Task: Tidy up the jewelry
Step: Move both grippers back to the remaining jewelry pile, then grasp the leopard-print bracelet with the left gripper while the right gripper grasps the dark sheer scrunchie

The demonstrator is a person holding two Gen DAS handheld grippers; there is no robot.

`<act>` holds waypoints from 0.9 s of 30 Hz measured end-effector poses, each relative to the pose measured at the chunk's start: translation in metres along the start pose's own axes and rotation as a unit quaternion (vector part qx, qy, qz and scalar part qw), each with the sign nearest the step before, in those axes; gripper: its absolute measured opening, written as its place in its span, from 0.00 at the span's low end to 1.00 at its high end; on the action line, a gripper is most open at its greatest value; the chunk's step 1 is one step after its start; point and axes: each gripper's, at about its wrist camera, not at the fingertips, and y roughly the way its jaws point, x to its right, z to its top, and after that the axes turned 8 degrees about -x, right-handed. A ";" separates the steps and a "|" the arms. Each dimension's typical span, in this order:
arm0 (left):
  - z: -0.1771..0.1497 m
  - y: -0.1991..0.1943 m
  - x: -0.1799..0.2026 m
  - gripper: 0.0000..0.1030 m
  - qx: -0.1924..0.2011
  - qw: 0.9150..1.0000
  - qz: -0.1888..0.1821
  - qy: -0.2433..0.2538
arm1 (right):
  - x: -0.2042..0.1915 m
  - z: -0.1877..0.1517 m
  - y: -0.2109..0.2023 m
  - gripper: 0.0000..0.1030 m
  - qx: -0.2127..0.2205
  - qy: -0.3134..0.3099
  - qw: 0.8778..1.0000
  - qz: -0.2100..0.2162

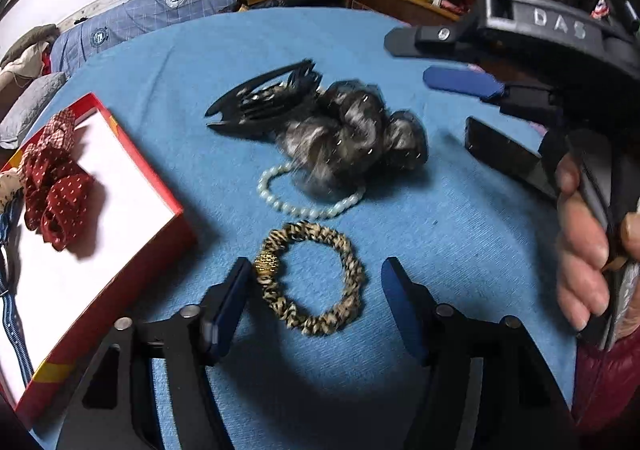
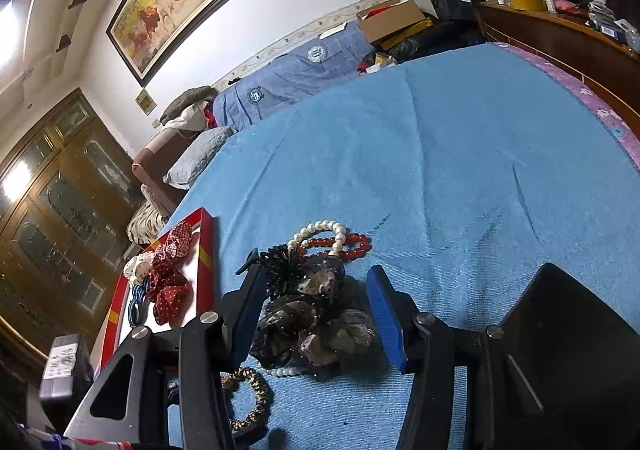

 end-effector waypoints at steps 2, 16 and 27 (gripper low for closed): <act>0.002 0.000 0.001 0.40 0.000 1.000 0.010 -0.001 | -0.001 0.000 -0.001 0.56 0.001 -0.001 1.000 0.001; 0.006 -0.026 -0.027 0.11 0.083 0.996 0.000 -0.044 | -0.020 -0.008 0.028 0.67 -0.050 -0.043 0.997 -0.034; 0.006 -0.030 -0.032 0.11 0.094 0.994 -0.003 -0.051 | -0.036 -0.021 0.049 0.20 -0.066 -0.110 0.985 -0.114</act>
